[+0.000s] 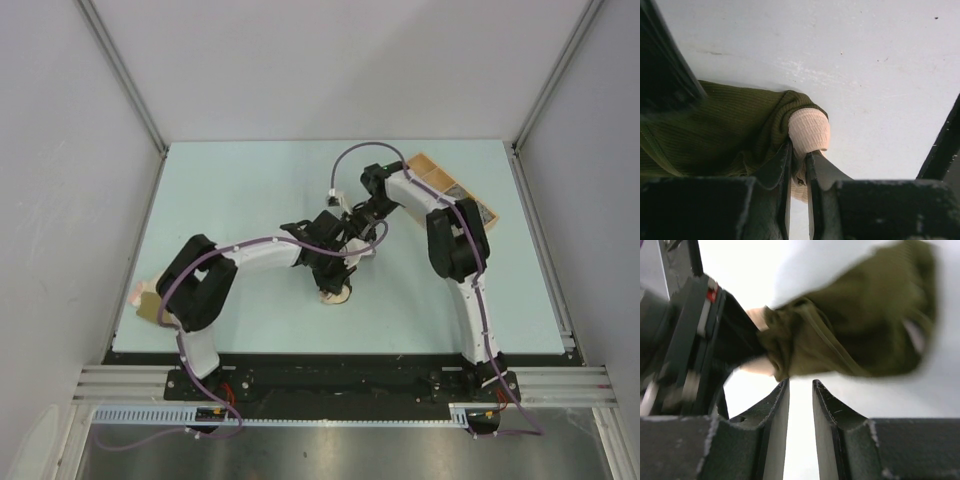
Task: Roll the underwear
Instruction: Roll the underwear to the center of the board.
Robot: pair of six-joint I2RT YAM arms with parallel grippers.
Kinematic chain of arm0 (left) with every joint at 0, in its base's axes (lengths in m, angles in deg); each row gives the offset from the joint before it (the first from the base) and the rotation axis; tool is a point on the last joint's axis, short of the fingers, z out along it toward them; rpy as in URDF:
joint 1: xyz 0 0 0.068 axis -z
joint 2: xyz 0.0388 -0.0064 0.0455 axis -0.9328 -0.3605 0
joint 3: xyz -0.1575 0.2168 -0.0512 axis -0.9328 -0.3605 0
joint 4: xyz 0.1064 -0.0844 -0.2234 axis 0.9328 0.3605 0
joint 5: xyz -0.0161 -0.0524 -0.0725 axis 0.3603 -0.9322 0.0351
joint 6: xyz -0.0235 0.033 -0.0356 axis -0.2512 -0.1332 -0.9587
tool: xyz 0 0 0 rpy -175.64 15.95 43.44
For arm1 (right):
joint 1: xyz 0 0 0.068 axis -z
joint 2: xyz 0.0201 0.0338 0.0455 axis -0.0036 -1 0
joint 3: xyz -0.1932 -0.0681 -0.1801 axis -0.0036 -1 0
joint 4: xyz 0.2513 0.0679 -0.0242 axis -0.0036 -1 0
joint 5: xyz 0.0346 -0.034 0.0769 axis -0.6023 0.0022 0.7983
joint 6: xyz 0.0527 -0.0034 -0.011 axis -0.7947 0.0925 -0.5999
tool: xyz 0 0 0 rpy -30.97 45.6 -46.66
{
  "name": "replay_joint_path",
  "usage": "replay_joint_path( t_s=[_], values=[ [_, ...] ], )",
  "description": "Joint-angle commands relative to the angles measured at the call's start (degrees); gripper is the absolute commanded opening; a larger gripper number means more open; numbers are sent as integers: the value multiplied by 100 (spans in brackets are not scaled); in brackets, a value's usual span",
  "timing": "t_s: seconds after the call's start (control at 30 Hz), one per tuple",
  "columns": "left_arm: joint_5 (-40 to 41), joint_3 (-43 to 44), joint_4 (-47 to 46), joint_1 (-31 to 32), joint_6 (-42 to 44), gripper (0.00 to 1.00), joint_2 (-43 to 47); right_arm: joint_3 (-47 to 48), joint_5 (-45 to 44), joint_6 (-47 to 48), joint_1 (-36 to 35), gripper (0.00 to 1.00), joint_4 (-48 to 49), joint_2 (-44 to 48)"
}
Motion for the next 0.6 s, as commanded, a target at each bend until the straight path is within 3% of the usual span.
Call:
replay_joint_path(
  t_s=[0.0,0.33,0.57],
  values=[
    [246,198,33,-285,278,8,-544,-46,171,-136,441,30,59,627],
    [-149,611,428,-584,357,8,-887,-696,189,-391,1083,31,552,1057],
    [-395,1262,1051,-813,506,8,-1589,-1882,294,381,1233,30,1132,2199]
  ],
)
